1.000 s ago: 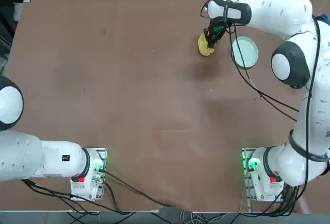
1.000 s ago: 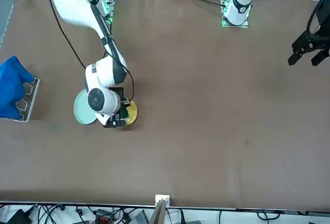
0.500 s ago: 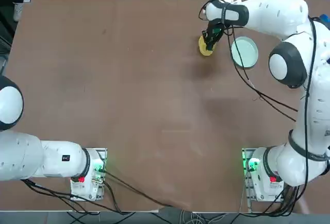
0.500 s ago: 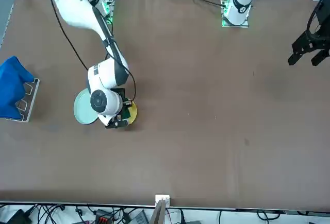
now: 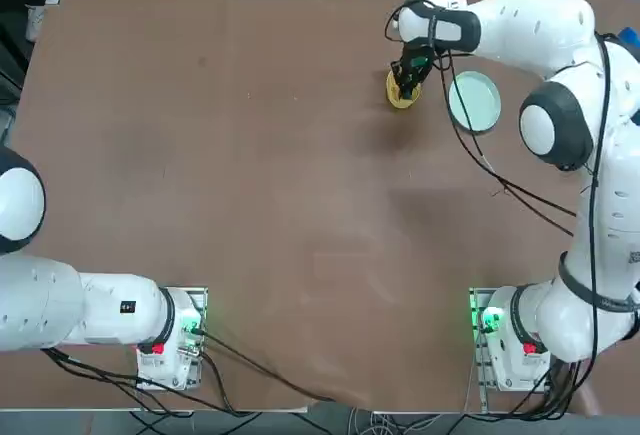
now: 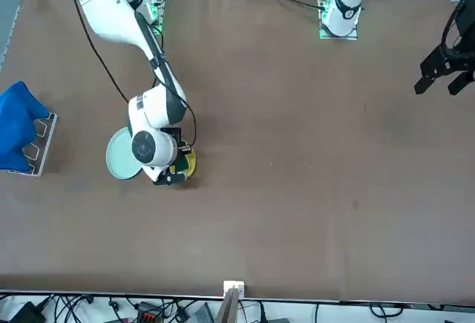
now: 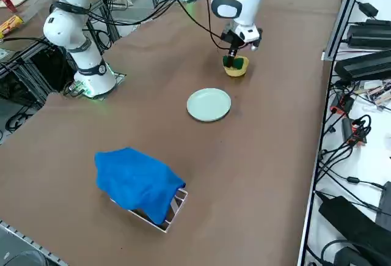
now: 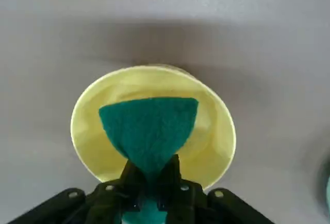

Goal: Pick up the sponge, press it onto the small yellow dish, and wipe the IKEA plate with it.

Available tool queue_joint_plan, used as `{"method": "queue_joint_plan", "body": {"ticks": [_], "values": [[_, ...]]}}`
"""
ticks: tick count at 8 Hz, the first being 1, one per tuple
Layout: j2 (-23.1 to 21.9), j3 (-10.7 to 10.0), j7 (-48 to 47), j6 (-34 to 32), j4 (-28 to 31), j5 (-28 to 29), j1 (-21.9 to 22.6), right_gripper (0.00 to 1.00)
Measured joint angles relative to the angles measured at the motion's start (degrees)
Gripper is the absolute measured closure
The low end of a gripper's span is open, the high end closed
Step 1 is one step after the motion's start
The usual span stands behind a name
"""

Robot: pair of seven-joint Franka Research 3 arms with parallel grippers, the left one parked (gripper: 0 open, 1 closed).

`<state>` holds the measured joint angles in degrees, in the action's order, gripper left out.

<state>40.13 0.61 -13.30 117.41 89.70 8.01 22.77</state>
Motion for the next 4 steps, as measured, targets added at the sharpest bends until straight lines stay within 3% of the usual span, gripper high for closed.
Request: {"method": "queue_joint_plan", "body": {"ticks": [4], "values": [[2.1, -0.12, 0.79, 3.0, -0.56, 0.0, -0.05, 0.87]]}}
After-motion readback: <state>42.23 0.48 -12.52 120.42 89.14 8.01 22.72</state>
